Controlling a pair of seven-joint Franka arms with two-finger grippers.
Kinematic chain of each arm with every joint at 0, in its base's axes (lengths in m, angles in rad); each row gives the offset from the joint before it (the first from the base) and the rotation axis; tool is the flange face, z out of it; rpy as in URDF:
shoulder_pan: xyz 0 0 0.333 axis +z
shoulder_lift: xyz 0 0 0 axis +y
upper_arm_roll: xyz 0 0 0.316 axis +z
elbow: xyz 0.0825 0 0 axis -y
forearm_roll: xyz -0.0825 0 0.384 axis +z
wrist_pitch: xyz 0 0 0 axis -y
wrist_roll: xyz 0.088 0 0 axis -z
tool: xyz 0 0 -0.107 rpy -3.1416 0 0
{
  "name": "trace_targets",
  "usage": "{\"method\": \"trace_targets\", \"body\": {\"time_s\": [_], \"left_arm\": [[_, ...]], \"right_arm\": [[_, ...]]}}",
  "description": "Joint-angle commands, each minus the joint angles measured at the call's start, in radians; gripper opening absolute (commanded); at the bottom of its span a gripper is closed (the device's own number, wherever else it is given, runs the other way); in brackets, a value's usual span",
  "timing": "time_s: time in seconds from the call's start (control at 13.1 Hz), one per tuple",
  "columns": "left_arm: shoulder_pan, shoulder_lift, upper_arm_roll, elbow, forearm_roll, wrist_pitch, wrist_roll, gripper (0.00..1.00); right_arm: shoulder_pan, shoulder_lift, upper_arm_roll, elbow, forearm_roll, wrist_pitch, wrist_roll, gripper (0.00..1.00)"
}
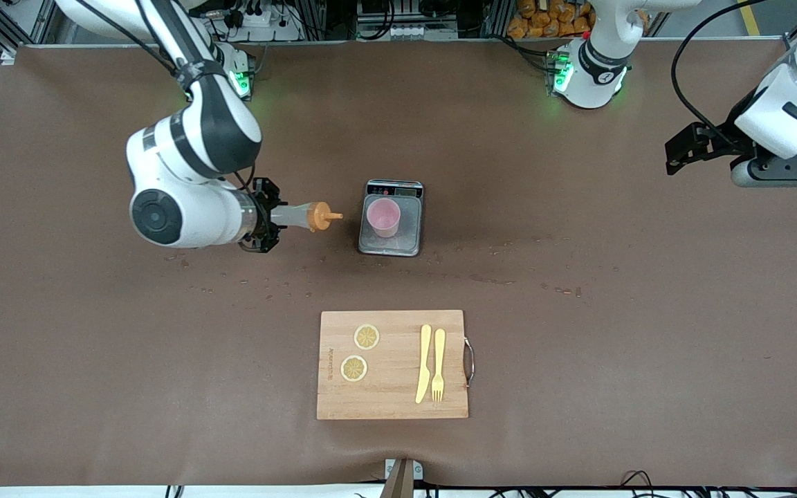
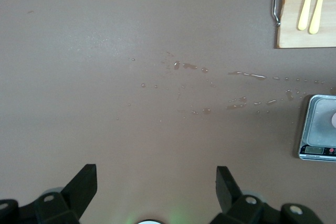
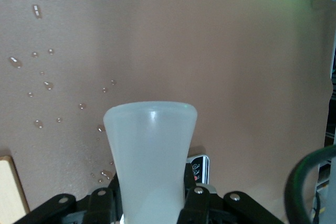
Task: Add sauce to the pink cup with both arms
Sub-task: 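Carry the white bottle over the pink cup with the right gripper, then tilt the bottle nozzle down into the pink cup with the right gripper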
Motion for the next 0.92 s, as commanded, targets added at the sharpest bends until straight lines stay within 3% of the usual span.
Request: {"method": "trace_targets", "body": {"time_s": [0.0,0.23,0.61,0.84], "left_arm": [[-0.006,-0.020,0.003,-0.012,-0.015,0.017,-0.020,1.00],[-0.012,-0.020,-0.007,-0.012,-0.016,0.015,-0.020,1.00],[-0.012,-0.020,-0.014,-0.008,-0.027,0.023,-0.053,1.00],[-0.012,-0.022,-0.014,-0.008,-0.030,0.031,-0.076,1.00]], "right_arm": [[0.044,-0.031,-0.007,-0.018,-0.043,-0.010,0.103,0.45],[0.097,-0.025,-0.005,-0.012,-0.105,-0.011,0.187,0.45],[0.150,-0.022,-0.007,-0.012,-0.135,-0.015,0.244,0.47],[0.204,0.005,-0.005,-0.012,-0.214,-0.027,0.313,0.47]]}}
